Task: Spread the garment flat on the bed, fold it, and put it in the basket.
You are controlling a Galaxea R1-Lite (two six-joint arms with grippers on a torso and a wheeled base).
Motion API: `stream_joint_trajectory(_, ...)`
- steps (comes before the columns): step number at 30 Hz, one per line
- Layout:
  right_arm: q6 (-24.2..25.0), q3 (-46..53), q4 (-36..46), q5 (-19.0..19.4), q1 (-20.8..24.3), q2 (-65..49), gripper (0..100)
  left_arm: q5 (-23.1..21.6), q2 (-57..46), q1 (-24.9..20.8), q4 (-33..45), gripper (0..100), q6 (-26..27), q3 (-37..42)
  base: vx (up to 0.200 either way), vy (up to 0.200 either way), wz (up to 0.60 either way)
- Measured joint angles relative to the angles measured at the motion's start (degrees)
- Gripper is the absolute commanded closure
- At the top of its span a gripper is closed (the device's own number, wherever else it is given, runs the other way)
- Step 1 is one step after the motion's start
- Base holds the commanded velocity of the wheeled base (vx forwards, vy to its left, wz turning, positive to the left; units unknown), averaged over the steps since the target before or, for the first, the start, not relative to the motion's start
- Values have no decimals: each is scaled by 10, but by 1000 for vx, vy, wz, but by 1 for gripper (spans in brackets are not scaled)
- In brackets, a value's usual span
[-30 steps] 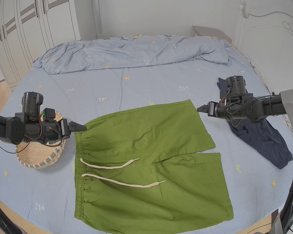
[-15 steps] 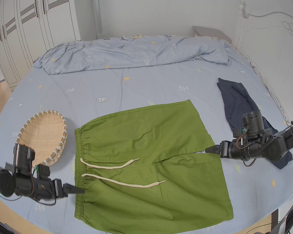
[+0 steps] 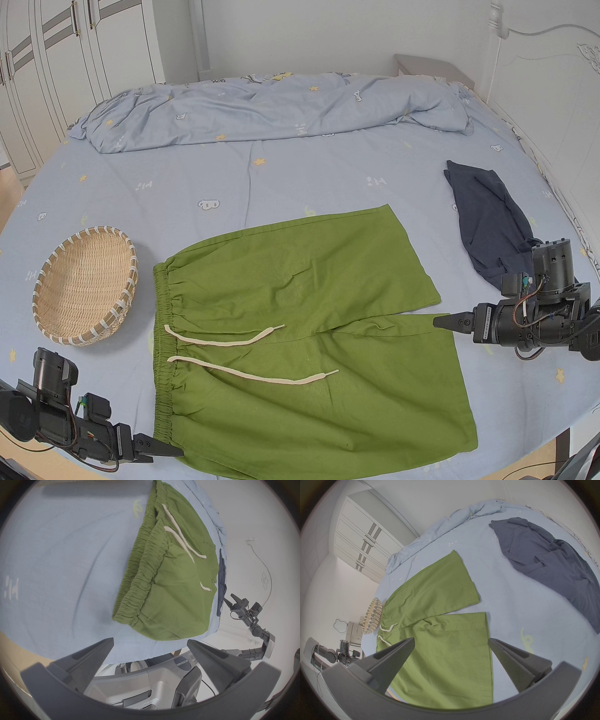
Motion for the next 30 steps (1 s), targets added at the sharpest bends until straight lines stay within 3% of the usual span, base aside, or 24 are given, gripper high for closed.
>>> stream_joint_trajectory(14, 0, 9, -1, 0, 1, -14, 0, 3, 95, 4, -79, 0, 0, -19, 0, 0, 0)
stream_joint_trajectory(23, 0, 10, -1, 0, 1, -14, 0, 1, 135, 5, -83, 0, -1, -49, 0, 0, 0)
stream_joint_trajectory(24, 0, 10, -1, 0, 1, -14, 0, 1, 136, 5, -83, 100, -1, -52, 0, 0, 0)
stream_joint_trajectory(30, 0, 11, -1, 0, 0, -14, 0, 3, 142, 13, -87, 100, 0, -59, 0, 0, 0)
